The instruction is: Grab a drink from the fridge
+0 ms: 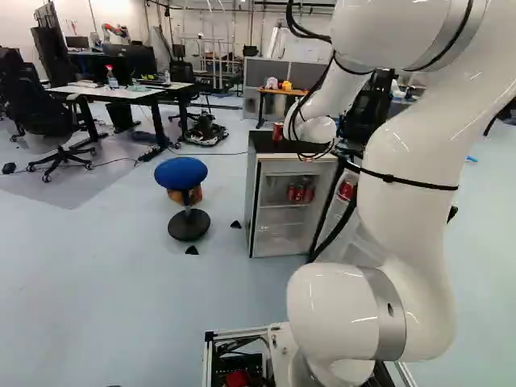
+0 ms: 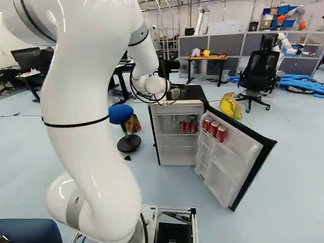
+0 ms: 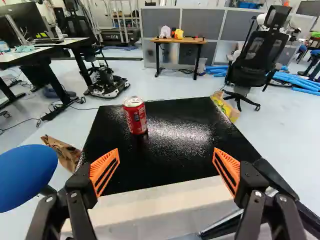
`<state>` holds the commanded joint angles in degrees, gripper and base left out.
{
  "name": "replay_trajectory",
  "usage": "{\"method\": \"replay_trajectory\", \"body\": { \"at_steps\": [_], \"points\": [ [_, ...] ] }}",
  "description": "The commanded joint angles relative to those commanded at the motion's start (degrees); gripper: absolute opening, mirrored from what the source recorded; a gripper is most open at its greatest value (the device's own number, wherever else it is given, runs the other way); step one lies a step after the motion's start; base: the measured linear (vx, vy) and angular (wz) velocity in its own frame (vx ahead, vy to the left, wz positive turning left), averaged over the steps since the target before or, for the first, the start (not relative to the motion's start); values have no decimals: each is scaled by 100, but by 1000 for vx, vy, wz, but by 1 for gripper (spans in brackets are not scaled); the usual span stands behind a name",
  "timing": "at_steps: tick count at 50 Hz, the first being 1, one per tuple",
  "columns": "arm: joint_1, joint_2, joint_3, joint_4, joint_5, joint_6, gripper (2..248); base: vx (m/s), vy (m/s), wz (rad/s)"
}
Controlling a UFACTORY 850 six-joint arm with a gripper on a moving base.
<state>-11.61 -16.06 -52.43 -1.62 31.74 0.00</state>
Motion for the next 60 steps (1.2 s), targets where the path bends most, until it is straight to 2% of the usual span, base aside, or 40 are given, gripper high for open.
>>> {"method": "replay_trajectory", "body": {
  "at_steps": [40, 60],
  "points": [
    [-657, 1036, 615, -291, -1138, 0, 247, 0, 0, 0],
    [-1032, 1335, 797, -381, -1496, 0, 247, 0, 0, 0]
  ]
}}
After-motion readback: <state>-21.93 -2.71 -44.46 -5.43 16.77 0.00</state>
